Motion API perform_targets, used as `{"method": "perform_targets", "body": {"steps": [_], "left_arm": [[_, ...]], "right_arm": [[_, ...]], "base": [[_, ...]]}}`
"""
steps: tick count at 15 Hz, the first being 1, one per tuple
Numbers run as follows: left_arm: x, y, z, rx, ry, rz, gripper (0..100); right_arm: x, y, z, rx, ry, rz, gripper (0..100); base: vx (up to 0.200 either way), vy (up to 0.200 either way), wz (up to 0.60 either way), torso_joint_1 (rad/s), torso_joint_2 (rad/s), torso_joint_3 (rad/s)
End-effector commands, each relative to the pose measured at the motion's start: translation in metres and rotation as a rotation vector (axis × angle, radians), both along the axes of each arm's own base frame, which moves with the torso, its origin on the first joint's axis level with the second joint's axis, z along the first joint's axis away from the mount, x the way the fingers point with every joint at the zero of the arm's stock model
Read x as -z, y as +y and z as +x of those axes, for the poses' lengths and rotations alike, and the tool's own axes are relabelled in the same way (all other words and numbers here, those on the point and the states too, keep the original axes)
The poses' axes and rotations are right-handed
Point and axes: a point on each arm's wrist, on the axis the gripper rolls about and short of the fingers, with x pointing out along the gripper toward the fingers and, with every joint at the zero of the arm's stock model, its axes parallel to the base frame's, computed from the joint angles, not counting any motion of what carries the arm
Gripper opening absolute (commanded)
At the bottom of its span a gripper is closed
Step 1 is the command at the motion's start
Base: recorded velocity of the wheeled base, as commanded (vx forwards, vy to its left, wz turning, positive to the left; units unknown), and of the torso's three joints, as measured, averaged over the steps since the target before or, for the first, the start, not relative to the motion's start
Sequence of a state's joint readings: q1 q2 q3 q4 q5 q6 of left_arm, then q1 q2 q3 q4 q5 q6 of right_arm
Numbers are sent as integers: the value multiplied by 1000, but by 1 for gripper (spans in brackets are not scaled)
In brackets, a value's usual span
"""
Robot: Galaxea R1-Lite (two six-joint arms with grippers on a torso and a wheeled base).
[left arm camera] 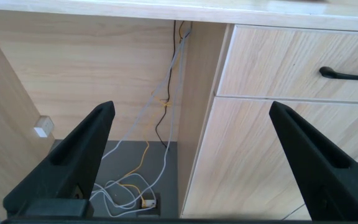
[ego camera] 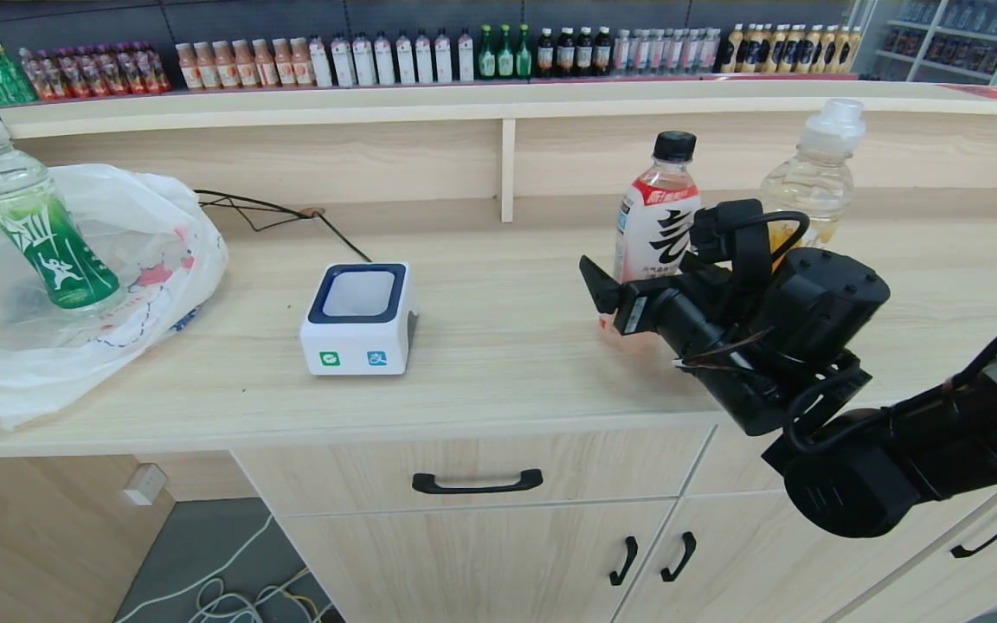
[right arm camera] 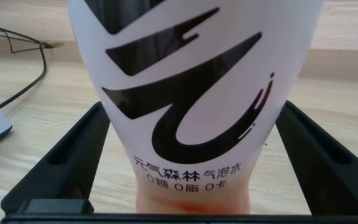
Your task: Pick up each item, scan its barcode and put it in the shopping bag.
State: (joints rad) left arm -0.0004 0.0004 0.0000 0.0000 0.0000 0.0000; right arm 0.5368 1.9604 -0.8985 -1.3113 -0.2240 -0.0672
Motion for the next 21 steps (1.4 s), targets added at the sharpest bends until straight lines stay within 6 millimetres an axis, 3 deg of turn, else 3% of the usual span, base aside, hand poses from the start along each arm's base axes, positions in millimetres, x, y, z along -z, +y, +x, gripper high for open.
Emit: {"method": "perform_targets", "body": {"steps": [1,14,18,21], "left_arm": [[0,0,0,1,0,0,100],[0,0,0,0,0,0,100],[0,0,0,1,0,0,100],[0,0,0,0,0,0,100]], "right_arm": [[0,0,0,1,-1,0,0],[-27,-6,-13,13,-85,-20,0],[-44,-14,-29,21,-135,-55,0],[-52,-26,-65,-1,-139,-66,0]], "base": [[0,0,0,0,0,0],[0,0,0,0,0,0],[0,0,0,0,0,0],[0,0,0,0,0,0]]}}
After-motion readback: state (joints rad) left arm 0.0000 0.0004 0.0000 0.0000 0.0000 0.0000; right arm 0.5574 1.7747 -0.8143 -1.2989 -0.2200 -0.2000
